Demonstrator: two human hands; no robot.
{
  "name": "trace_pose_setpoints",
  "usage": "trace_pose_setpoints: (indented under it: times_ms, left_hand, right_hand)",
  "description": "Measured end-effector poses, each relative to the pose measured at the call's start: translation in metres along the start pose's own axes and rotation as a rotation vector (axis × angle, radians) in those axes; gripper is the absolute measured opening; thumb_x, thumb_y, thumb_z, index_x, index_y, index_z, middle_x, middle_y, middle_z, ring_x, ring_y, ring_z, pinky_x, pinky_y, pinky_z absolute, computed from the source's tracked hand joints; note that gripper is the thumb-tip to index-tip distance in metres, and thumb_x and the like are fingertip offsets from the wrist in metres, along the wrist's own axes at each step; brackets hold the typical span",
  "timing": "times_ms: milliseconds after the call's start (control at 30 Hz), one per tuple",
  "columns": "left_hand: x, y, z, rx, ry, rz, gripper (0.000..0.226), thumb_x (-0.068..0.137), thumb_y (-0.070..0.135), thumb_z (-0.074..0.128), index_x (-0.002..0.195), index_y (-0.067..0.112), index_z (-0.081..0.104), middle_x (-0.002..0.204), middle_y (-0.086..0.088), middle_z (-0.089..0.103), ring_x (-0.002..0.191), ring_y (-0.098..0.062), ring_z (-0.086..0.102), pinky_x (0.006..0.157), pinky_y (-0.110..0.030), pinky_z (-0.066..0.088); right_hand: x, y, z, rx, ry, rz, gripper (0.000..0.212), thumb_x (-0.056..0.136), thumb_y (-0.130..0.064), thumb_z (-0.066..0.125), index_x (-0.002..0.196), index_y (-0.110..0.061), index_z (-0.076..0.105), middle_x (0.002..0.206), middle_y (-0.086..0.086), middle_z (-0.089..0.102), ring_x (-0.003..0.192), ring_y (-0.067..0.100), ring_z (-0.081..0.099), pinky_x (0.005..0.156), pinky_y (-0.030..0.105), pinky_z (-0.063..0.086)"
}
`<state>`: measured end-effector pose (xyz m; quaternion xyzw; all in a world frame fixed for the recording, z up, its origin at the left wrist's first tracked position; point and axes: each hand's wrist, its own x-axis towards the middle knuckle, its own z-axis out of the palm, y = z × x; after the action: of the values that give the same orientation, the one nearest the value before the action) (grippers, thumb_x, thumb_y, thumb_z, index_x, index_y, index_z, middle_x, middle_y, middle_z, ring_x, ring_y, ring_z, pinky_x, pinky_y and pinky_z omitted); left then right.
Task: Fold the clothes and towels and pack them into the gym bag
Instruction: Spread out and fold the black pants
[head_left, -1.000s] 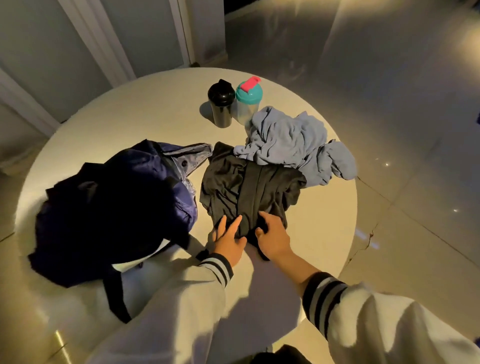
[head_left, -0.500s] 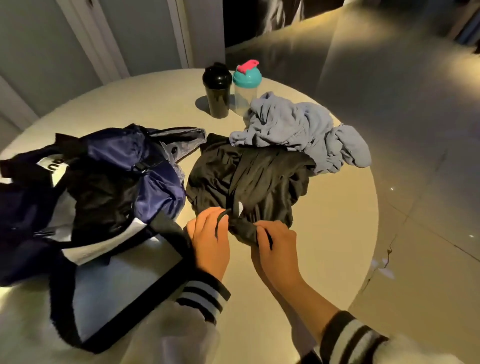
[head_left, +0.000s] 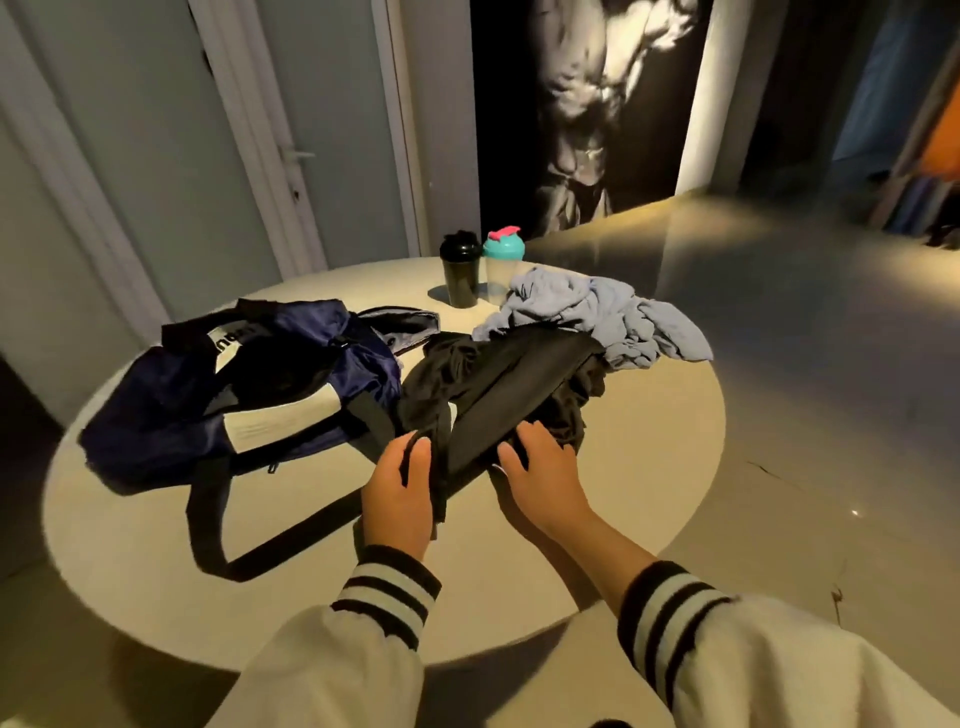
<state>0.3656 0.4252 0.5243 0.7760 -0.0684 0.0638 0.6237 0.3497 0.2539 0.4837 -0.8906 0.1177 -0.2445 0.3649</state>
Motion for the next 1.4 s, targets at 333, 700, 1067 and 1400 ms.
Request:
trace_pose_setpoints:
  times_ms: [333, 700, 1067, 1400]
  left_hand:
    - [-0.031, -0.015, -0.042, 0.079, -0.204, 0.07, 0.015, 0.099, 0.025, 0.059, 0.108, 0.03, 0.069, 0.105, 0.014, 0.068, 0.104, -0.006, 0.062, 0.098, -0.031, 0.051]
    - [0.005, -0.002, 0.0, 0.22, -0.289, 0.102, 0.061, 0.093, 0.055, 0.058, 0.147, 0.036, 0.038, 0.153, 0.011, 0.038, 0.142, -0.013, 0.034, 0.115, -0.039, 0.034]
    - [-0.006, -0.014, -0.004, 0.041, 0.03, -0.073, 0.025, 0.106, 0.03, 0.034, 0.113, 0.019, 0.055, 0.11, -0.004, 0.063, 0.101, -0.021, 0.059, 0.094, -0.04, 0.047]
    - [-0.057, 0.023, -0.034, 0.084, -0.504, -0.093, 0.045, 0.101, 0.039, 0.053, 0.069, 0.016, 0.074, 0.062, -0.003, 0.056, 0.057, -0.016, 0.052, 0.059, -0.024, 0.044]
  right_hand:
    - [-0.009, -0.002, -0.016, 0.305, 0.105, 0.077, 0.056, 0.102, -0.057, 0.033, 0.154, -0.041, 0.026, 0.154, -0.011, 0.041, 0.142, 0.017, 0.037, 0.119, 0.053, 0.027]
    - [-0.022, -0.012, -0.023, 0.412, -0.068, 0.069, 0.043, 0.105, -0.04, 0.044, 0.147, -0.042, 0.038, 0.114, -0.026, 0.061, 0.095, -0.01, 0.059, 0.082, 0.015, 0.046]
    - [0.0, -0.004, -0.013, 0.194, 0.123, 0.209, 0.056, 0.108, -0.042, 0.026, 0.16, -0.027, 0.012, 0.113, 0.001, 0.056, 0.106, 0.018, 0.048, 0.122, 0.053, 0.011]
    - [-0.021, -0.019, -0.026, 0.223, -0.048, 0.031, 0.034, 0.108, -0.038, 0.034, 0.132, -0.034, 0.058, 0.131, -0.008, 0.062, 0.129, 0.013, 0.049, 0.122, 0.048, 0.004]
